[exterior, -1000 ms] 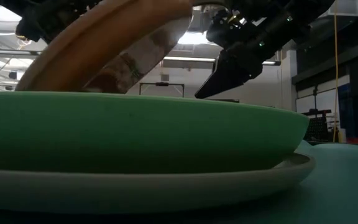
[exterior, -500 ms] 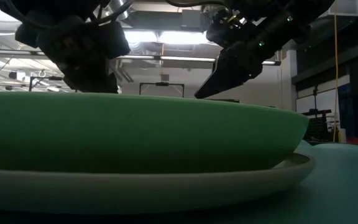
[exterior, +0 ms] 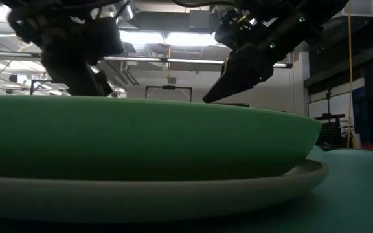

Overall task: Stack plastic plates
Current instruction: Stack the transparent green plate on top of the orange plate

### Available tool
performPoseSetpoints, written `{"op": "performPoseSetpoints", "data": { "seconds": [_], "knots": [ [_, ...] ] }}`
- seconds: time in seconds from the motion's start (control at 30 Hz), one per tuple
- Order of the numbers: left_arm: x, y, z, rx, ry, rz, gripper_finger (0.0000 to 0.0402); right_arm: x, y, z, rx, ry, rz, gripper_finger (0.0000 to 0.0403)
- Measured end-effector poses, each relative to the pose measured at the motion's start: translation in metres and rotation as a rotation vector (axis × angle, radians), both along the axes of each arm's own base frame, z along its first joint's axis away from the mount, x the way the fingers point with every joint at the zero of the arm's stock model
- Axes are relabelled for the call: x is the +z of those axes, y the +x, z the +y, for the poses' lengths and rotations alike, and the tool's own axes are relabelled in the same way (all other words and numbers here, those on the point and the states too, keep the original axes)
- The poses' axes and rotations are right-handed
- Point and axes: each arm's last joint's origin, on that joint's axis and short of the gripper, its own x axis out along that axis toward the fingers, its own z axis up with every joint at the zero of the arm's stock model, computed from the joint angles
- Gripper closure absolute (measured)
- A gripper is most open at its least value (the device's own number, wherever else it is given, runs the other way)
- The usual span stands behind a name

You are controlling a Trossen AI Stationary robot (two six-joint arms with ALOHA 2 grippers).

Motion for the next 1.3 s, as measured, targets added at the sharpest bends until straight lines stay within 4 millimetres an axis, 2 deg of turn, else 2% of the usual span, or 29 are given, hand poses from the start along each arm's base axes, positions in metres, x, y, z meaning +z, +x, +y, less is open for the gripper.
{"op": "performPoseSetpoints", "data": {
  "seconds": [0.2,0.43,0.57,1.3],
  "knots": [
    [0.008,-0.027,-0.002,0.143,0.028,0.144,0.0303,0.000,0.000,0.000,0.000,0.000,0.000,0.0217],
    [-0.004,-0.059,-0.010,0.311,0.105,0.429,0.0303,0.000,0.000,0.000,0.000,0.000,-0.003,0.0217],
    [-0.007,-0.071,-0.012,0.408,0.170,0.504,0.0303,0.000,0.000,0.000,0.000,0.000,-0.004,0.0217],
    [-0.010,-0.069,-0.016,0.442,0.184,0.491,0.0303,0.001,0.000,0.000,-0.002,0.004,-0.008,0.0217]
  ]
}}
